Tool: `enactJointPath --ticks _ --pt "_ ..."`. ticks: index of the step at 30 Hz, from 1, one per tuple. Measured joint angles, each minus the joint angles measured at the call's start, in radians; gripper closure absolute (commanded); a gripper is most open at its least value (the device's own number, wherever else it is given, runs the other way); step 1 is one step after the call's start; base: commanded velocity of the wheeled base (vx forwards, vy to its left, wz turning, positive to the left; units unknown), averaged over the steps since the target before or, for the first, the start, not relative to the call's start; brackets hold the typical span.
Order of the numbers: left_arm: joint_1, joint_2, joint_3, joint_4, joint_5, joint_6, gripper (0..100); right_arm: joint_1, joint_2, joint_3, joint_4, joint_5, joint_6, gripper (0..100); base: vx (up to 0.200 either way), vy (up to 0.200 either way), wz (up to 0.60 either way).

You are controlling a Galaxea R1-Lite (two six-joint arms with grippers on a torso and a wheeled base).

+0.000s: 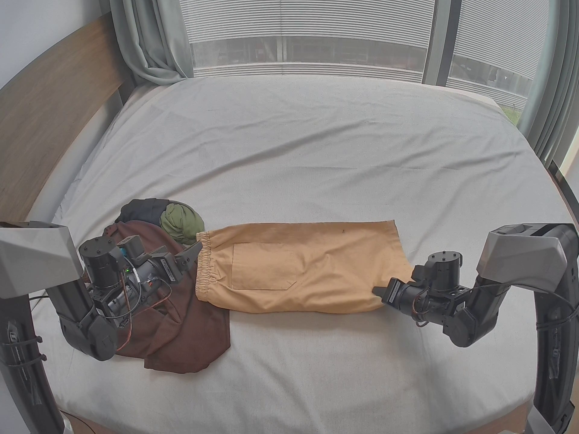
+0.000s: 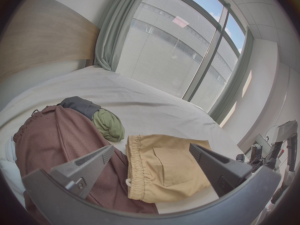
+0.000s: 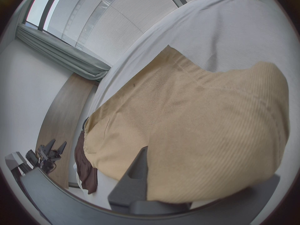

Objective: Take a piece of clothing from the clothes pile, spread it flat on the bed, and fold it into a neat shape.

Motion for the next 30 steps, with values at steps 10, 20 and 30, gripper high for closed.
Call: enactJointPath --ticks 10,20,30 --pt "-0.005 0.015 0.002 -0.001 -0.003 -0.040 0 -0.021 -0.090 0.196 -0.031 -0.033 -0.092 100 0.000 0.000 0.00" --pt "-0.040 0.054 -0.001 -0.002 -0.003 -0.104 0 -0.090 -0.117 0.310 -0.050 -0.033 -0.172 100 0.000 0.000 0.00" --pt "-0.077 0.087 -0.001 -0.002 -0.003 -0.136 0 -0.136 -0.121 0.360 -0.081 -0.030 -0.208 100 0.000 0.000 0.00"
